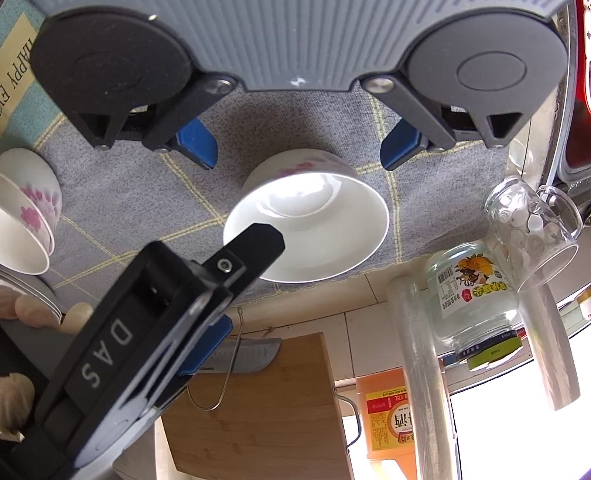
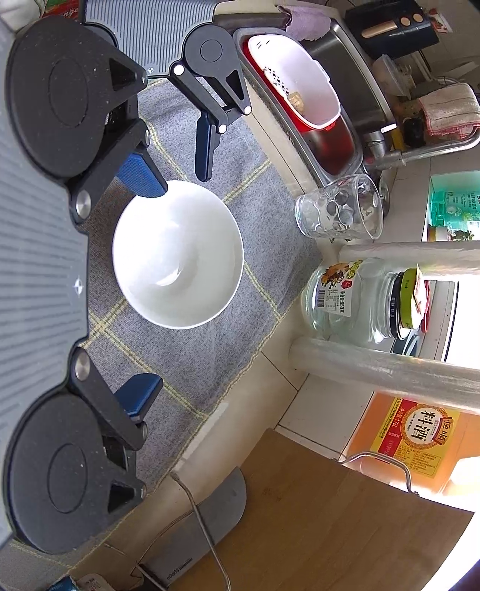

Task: Organize plates and bowls
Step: 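Move the right tool to the pink-floral white bowl and grasp its rim, then lift the floral bowl with the right tool and carry it over the nested bowls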

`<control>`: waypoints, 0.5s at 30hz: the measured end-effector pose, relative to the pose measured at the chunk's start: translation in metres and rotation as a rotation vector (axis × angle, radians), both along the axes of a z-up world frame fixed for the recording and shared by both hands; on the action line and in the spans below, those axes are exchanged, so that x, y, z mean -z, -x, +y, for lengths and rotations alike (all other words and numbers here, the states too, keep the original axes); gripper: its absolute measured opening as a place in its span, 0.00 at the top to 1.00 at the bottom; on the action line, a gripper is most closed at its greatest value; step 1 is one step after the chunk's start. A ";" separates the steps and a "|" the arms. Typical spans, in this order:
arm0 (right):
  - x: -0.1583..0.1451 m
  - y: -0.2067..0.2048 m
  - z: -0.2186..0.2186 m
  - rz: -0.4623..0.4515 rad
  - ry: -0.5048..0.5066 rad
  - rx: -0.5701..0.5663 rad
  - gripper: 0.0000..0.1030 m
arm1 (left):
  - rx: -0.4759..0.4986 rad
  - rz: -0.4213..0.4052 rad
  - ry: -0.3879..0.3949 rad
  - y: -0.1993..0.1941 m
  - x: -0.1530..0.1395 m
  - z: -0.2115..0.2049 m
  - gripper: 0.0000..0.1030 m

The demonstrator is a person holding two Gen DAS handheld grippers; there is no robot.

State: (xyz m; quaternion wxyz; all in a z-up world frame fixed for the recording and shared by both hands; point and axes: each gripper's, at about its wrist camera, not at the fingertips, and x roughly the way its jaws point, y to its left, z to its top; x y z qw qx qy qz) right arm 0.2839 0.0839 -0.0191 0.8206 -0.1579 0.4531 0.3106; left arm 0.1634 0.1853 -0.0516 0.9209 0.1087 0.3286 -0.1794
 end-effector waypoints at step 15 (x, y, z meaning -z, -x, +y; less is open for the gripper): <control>0.031 -0.040 0.017 0.141 -0.043 -0.015 0.16 | 0.023 -0.016 0.010 -0.014 0.005 0.002 0.10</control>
